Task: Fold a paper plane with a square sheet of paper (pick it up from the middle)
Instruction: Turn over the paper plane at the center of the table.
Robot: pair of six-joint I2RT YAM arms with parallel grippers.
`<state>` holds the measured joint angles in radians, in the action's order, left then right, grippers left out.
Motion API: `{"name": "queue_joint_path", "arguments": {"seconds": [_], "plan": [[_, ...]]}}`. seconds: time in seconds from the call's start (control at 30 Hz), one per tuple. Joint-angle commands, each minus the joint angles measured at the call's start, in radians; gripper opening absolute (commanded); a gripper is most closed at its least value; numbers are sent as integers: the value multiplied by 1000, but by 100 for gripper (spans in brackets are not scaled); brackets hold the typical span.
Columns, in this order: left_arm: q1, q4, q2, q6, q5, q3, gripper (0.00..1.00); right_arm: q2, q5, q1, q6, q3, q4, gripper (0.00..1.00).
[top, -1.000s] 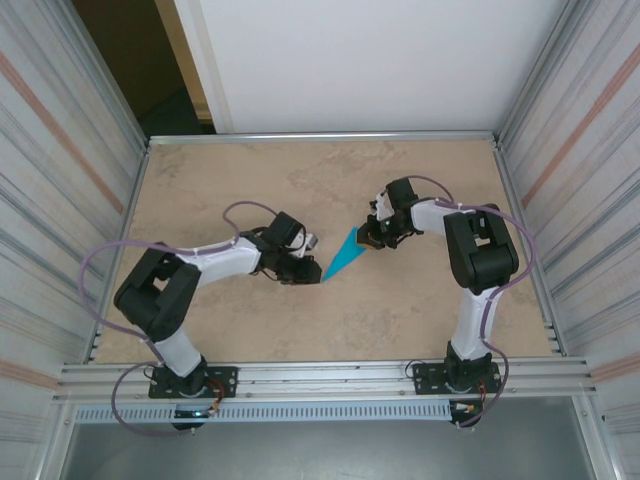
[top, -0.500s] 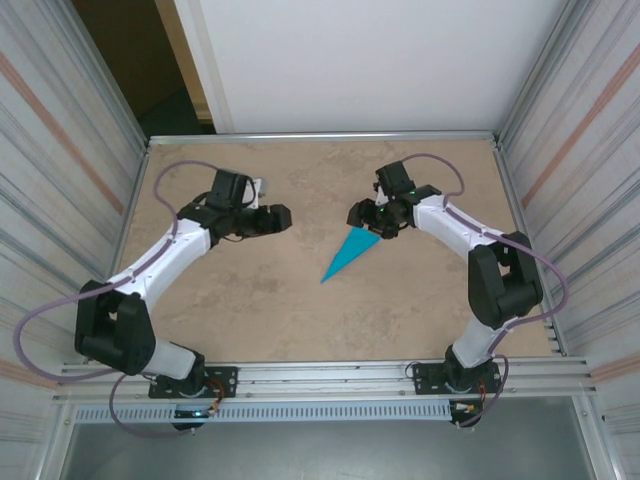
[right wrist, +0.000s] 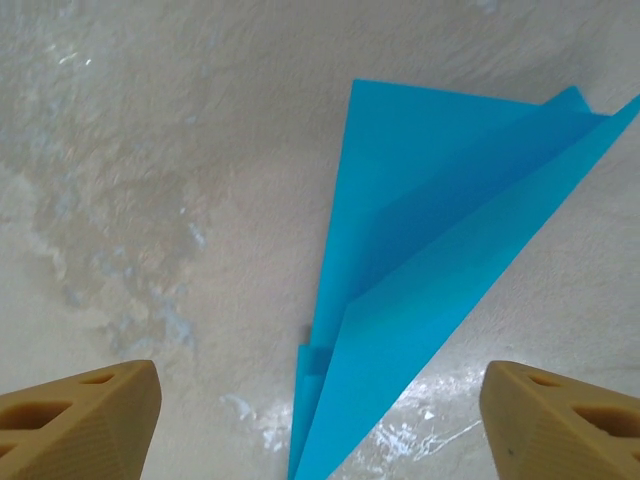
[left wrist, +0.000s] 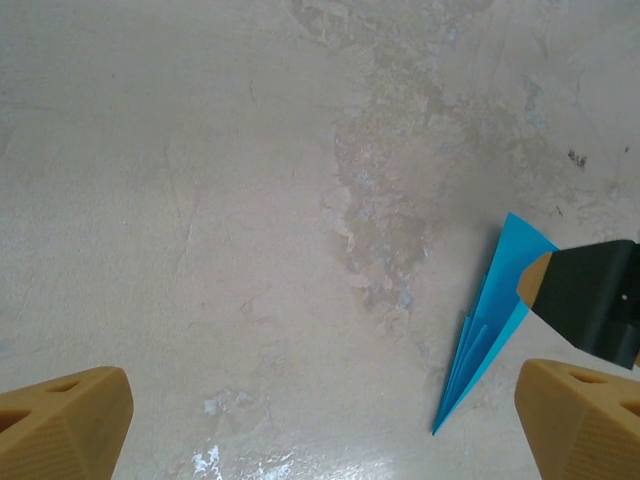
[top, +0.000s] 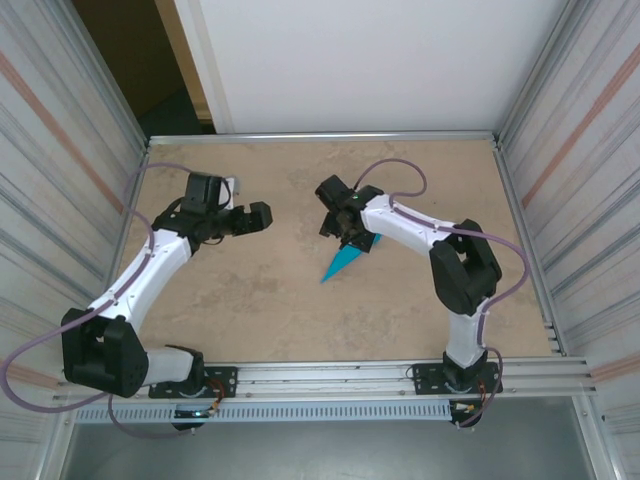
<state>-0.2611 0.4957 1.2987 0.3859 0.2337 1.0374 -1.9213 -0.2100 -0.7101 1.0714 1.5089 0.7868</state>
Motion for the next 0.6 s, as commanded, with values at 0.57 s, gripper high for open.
{"name": "queue_joint_path", "arguments": {"seconds": [0.57], "plan": [[4, -12, -14, -21, -6, -14, 99, -133, -68, 1, 155, 86, 163, 58]]}}
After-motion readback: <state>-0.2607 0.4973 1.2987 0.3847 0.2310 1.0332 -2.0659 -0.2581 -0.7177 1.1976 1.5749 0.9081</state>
